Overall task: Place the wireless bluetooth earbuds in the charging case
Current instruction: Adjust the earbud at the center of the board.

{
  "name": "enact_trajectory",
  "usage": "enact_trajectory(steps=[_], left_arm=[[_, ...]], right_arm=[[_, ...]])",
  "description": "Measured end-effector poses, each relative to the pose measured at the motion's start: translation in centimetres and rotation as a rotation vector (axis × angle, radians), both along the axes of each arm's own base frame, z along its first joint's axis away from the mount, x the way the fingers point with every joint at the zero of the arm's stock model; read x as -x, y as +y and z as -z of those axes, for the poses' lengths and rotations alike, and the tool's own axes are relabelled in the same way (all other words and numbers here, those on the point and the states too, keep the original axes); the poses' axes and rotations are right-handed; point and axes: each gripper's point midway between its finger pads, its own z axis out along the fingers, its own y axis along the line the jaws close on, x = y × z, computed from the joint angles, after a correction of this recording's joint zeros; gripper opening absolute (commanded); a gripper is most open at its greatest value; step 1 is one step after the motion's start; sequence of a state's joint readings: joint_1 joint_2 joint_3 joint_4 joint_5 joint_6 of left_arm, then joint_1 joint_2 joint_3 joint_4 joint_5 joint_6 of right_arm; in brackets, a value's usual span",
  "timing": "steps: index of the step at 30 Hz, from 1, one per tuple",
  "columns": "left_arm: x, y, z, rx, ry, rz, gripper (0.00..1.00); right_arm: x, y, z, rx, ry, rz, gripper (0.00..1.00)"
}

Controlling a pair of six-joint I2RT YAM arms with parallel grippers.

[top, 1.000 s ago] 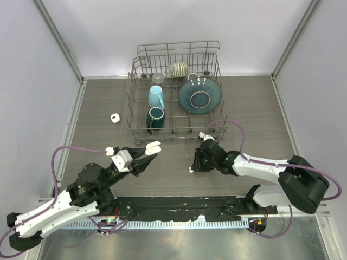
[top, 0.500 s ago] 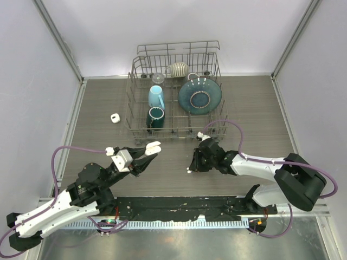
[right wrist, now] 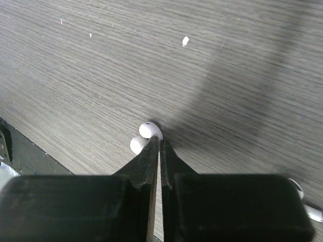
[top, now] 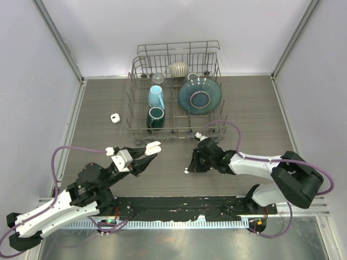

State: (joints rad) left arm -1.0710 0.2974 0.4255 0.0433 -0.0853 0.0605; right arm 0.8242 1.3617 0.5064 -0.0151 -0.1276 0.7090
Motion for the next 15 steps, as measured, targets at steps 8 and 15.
enact_trajectory(steps=[8,15], left_arm=[[0.0,0.0,0.0,-0.002,0.0,0.0,0.0],[-0.1,-0.2,0.3,-0.012,0.006,0.0,0.0]], right_arm=[[0.0,0.5,-0.5,-0.019,0.0,-0.009,0.02],[-0.5,1.3,-1.8,-0.052,-0.018,-0.004,0.03]])
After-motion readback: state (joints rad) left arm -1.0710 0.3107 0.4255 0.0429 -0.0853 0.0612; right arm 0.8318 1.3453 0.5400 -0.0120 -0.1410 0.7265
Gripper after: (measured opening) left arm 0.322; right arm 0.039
